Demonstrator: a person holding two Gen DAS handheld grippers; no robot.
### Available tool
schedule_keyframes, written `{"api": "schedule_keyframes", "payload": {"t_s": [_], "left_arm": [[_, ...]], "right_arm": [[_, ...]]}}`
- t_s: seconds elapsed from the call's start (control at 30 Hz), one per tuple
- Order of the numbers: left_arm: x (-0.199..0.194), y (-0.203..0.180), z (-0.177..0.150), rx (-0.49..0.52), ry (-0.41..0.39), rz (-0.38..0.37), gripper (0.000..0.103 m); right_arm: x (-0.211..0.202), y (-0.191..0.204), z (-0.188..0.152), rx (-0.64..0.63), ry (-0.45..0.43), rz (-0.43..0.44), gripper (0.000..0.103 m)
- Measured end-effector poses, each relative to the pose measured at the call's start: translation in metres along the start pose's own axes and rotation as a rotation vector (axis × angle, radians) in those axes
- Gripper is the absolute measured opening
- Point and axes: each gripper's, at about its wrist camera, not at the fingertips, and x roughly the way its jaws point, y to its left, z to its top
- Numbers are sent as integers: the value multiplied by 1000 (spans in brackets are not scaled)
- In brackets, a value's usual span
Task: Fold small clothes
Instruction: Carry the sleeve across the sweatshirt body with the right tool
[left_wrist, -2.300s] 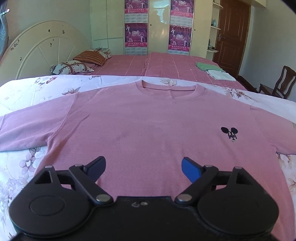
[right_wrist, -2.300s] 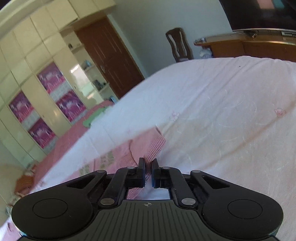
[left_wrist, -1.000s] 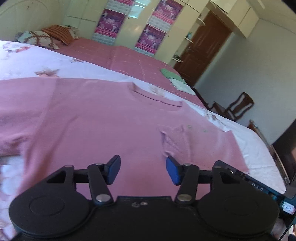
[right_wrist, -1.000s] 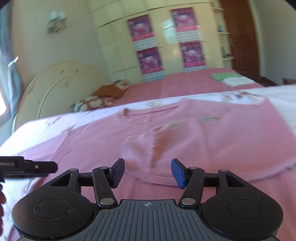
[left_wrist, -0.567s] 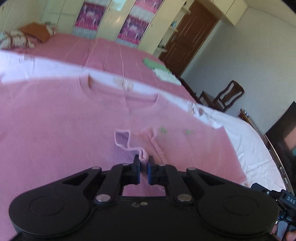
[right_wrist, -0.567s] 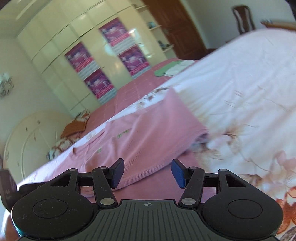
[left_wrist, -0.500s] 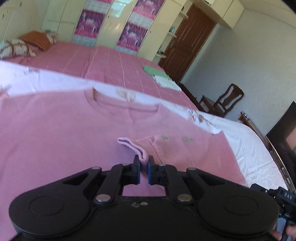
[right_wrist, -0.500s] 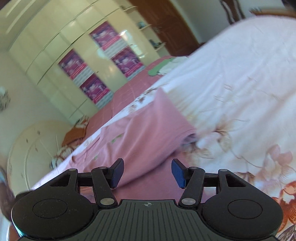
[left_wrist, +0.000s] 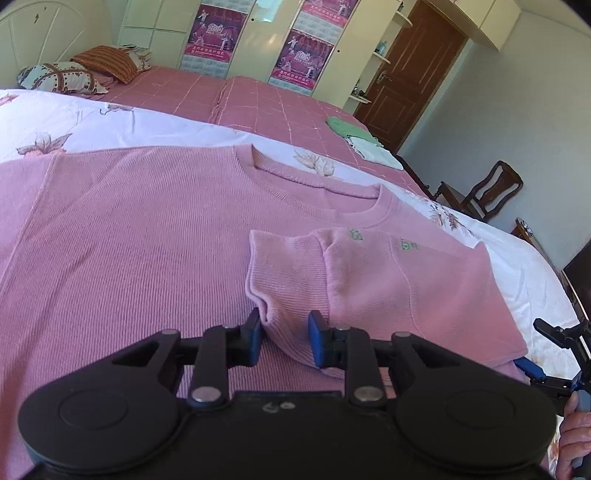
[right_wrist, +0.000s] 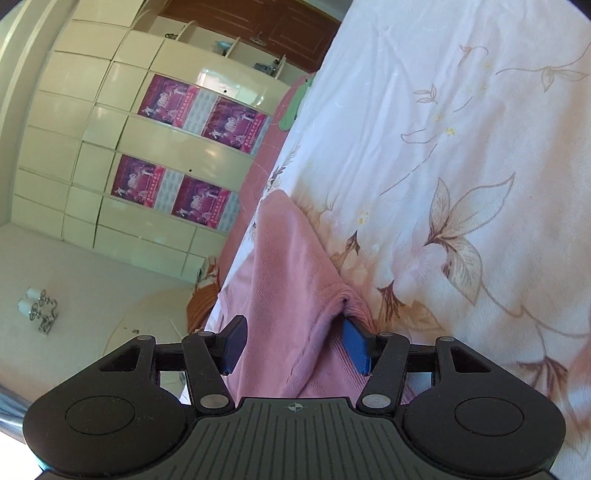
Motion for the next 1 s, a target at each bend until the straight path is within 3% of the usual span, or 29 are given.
{"api": "schedule_keyframes", "payload": {"t_s": [0.03,0.07,0.1,0.17,0.23,0.33,0.37,0.47,0.53,0.57,0.6,0.63,0.73,0.77,0.8,0.93,1.0], "left_arm": [[3,1,1,-4,-1,-1,19],[6,0,2,-7,2,1,6],[6,-4,6,-1,-4,12,6],[-14,-29,12,124,-134,32,6],[-41,-50,14,200,-272,22,6],[-54,-51,2,229,-349,88,6],[-47,-47,-5,246,-326,124,6],[-13,-25,-17,190,-138,157,9],[-10,-15,-19,140,-125,153,22],[-14,-12,-17,120,-139,155,36],[-16,-11,-15,110,-154,158,57],[-19,-8,-13,103,-174,161,63],[-16,4,-5,75,-149,119,58],[-10,6,-2,67,-114,99,33],[-4,6,-3,84,-95,113,22],[-12,3,-4,114,-147,176,14],[-20,1,0,123,-203,195,51]], "right_arm": [[1,0,2,-6,0,-8,56],[2,2,-1,-24,-1,-22,56],[3,6,-1,-55,0,-43,38],[7,13,-3,-124,13,-121,10],[8,8,-10,-119,13,-123,9],[2,2,-20,-124,7,-109,7],[0,1,-21,-124,7,-106,7],[2,2,-21,-134,10,-110,7],[3,5,-19,-146,18,-119,7],[3,7,-19,-156,22,-122,7],[4,9,-18,-167,26,-125,7],[4,9,-18,-176,31,-124,7],[0,9,-16,-180,52,-108,8],[-4,9,-17,-187,55,-106,8],[-10,10,-18,-203,53,-104,8],[-33,19,-19,-285,-13,-131,8],[-38,24,-12,-306,-49,-127,8]]}}
